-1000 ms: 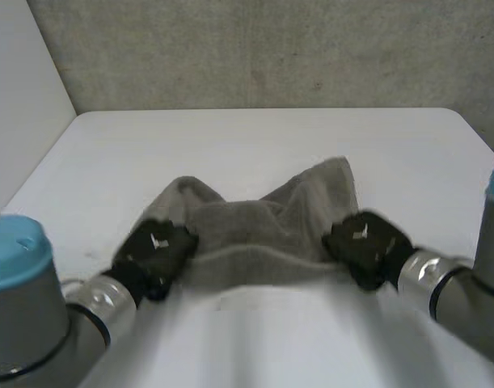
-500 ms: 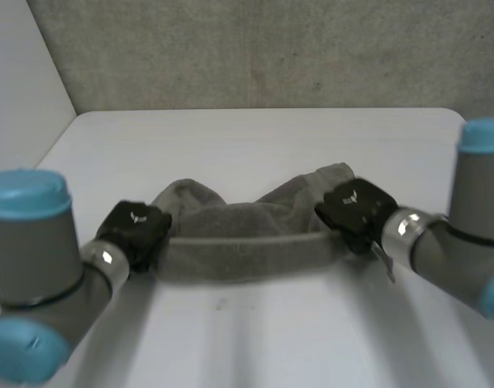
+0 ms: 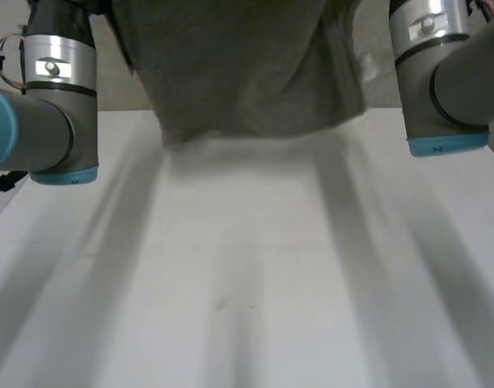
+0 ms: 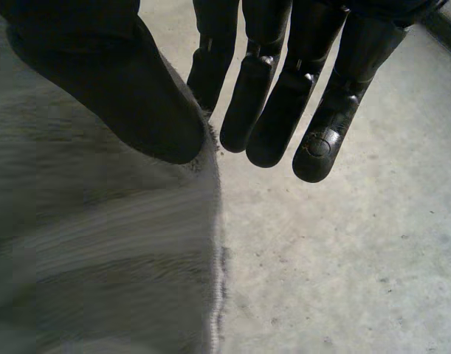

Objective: Fold the towel.

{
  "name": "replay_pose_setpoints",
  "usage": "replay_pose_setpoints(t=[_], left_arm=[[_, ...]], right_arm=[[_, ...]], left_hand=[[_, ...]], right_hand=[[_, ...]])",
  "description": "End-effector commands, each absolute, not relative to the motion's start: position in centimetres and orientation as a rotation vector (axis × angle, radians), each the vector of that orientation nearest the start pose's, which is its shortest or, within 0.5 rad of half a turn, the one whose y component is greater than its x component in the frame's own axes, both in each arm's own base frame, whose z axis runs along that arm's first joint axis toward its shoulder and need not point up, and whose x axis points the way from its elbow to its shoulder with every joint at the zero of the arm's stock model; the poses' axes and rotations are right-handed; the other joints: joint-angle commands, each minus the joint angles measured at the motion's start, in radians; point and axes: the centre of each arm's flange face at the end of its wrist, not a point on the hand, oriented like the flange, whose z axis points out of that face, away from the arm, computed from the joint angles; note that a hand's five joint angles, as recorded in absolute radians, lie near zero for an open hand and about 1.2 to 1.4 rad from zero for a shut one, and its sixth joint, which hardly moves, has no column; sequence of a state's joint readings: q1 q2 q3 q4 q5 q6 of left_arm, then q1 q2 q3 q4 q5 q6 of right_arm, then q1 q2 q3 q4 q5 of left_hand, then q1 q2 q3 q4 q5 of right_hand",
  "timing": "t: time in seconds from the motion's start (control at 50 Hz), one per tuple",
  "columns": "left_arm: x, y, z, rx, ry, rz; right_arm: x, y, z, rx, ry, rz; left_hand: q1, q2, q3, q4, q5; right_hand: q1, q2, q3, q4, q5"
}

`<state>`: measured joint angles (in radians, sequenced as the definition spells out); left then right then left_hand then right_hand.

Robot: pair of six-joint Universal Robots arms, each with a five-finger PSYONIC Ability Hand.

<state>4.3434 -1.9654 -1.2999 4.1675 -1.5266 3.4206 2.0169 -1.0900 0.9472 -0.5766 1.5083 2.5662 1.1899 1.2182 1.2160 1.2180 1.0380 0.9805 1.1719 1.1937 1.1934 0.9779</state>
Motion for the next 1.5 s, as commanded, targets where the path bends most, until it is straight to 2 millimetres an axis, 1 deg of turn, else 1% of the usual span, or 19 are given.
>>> replay_pose_setpoints(t=[0.02, 0.04, 0.06, 0.08, 0.12, 0.18, 0.22, 0.28, 0.38, 0.64, 0.76, 0.96, 1.12, 1.2, 1.24, 1.36, 1.42, 1.46, 1.5], left_arm=[[-27.8, -34.3, 31.4, 0.54, 1.383, -2.877], [-27.6, -33.8, 29.0, 0.596, 1.561, -2.772], [-27.1, -33.2, 26.5, 0.641, 1.725, -2.655], [-27.1, -33.2, 26.5, 0.641, 1.727, -2.654], [-26.1, -32.0, 22.9, 0.707, 1.944, -2.461], [-25.6, -30.8, 20.8, 0.751, 2.06, -2.34], [-25.0, -28.2, 17.5, 0.862, 2.22, -2.116], [-24.9, -26.9, 16.4, 0.92, 2.269, -2.022], [-25.2, -22.8, 15.7, 1.086, 2.335, -1.852], [-25.0, -20.7, 20.1, 1.031, 2.255, -1.947], [-25.2, -20.5, 21.1, 1.031, 2.233, -1.984], [-25.4, -20.8, 21.3, 1.021, 2.225, -2.0], [-25.2, -21.1, 21.1, 1.004, 2.241, -1.99], [-25.1, -21.3, 21.0, 0.998, 2.243, -1.987], [-25.1, -21.3, 20.7, 0.998, 2.251, -1.974], [-25.1, -21.7, 18.8, 1.013, 2.303, -1.906], [-25.0, -22.3, 17.1, 1.009, 2.338, -1.85], [-25.2, -23.4, 15.5, 0.999, 2.336, -1.852], [-25.1, -23.9, 14.9, 0.985, 2.331, -1.853]], right_arm=[[31.6, -32.8, 32.6, -1.064, 1.47, -2.591], [31.5, -32.0, 30.2, -1.159, 1.579, -2.452], [31.5, -32.0, 30.2, -1.16, 1.58, -2.451], [31.3, -31.3, 28.2, -1.222, 1.664, -2.326], [30.7, -29.6, 24.4, -1.322, 1.831, -2.079], [30.3, -28.6, 22.5, -1.365, 1.908, -1.948], [29.2, -26.8, 18.3, -1.453, 2.058, -1.667], [28.1, -25.0, 15.8, -1.522, 2.128, -1.463], [27.2, -24.3, 15.0, -1.489, 2.135, -1.392], [24.4, -26.6, 16.1, -1.041, 2.225, -1.501], [23.1, -26.8, 15.1, -0.966, 2.278, -1.488], [21.6, -26.2, 13.6, -0.918, 2.352, -1.422], [20.8, -27.1, 13.3, -0.88, 2.369, -1.46], [20.5, -27.8, 13.4, -0.865, 2.36, -1.512], [19.6, -29.0, 13.7, -0.832, 2.358, -1.584], [19.0, -29.6, 13.9, -0.81, 2.353, -1.631], [18.8, -29.7, 14.4, -0.801, 2.351, -1.65], [18.6, -29.6, 14.8, -0.799, 2.338, -1.664], [18.6, -29.5, 14.9, -0.8, 2.336, -1.665]], left_hand=[[0.206, 0.178, 0.18, 0.178, 0.184], [0.206, 0.178, 0.18, 0.178, 0.184], [0.206, 0.178, 0.18, 0.178, 0.184], [0.206, 0.178, 0.18, 0.178, 0.184], [0.206, 0.178, 0.18, 0.178, 0.184], [0.206, 0.178, 0.18, 0.178, 0.184], [0.206, 0.178, 0.18, 0.178, 0.184], [0.206, 0.178, 0.18, 0.178, 0.184], [0.206, 0.178, 0.18, 0.178, 0.184], [0.206, 0.178, 0.18, 0.178, 0.184], [0.206, 0.178, 0.18, 0.178, 0.184], [0.206, 0.178, 0.18, 0.178, 0.184], [0.206, 0.178, 0.18, 0.178, 0.184], [0.206, 0.178, 0.18, 0.178, 0.184], [0.206, 0.178, 0.18, 0.178, 0.184], [0.206, 0.178, 0.18, 0.178, 0.184], [-0.195, -0.224, -0.222, -0.223, -0.218], [-0.765, -0.793, -0.791, -0.793, -0.787], [-0.855, -0.883, -0.881, -0.883, -0.878]], right_hand=[[0.416, 0.224, 0.203, 0.203, 0.244], [0.416, 0.224, 0.203, 0.203, 0.244], [0.416, 0.224, 0.203, 0.203, 0.244], [0.416, 0.224, 0.203, 0.203, 0.244], [0.416, 0.224, 0.203, 0.203, 0.244], [0.416, 0.224, 0.203, 0.203, 0.244], [0.416, 0.224, 0.203, 0.203, 0.244], [0.416, 0.224, 0.203, 0.203, 0.244], [0.416, 0.224, 0.203, 0.203, 0.244], [0.416, 0.224, 0.203, 0.203, 0.244], [-0.189, -0.381, -0.403, -0.402, -0.361], [-0.438, -0.629, -0.651, -0.65, -0.61], [-0.367, -0.559, -0.581, -0.58, -0.539], [-0.006, -0.197, -0.219, -0.219, -0.178], [0.414, 0.223, 0.201, 0.201, 0.242], [0.416, 0.224, 0.203, 0.203, 0.244], [0.416, 0.224, 0.203, 0.203, 0.244], [0.416, 0.224, 0.203, 0.203, 0.244], [0.416, 0.224, 0.203, 0.203, 0.244]])
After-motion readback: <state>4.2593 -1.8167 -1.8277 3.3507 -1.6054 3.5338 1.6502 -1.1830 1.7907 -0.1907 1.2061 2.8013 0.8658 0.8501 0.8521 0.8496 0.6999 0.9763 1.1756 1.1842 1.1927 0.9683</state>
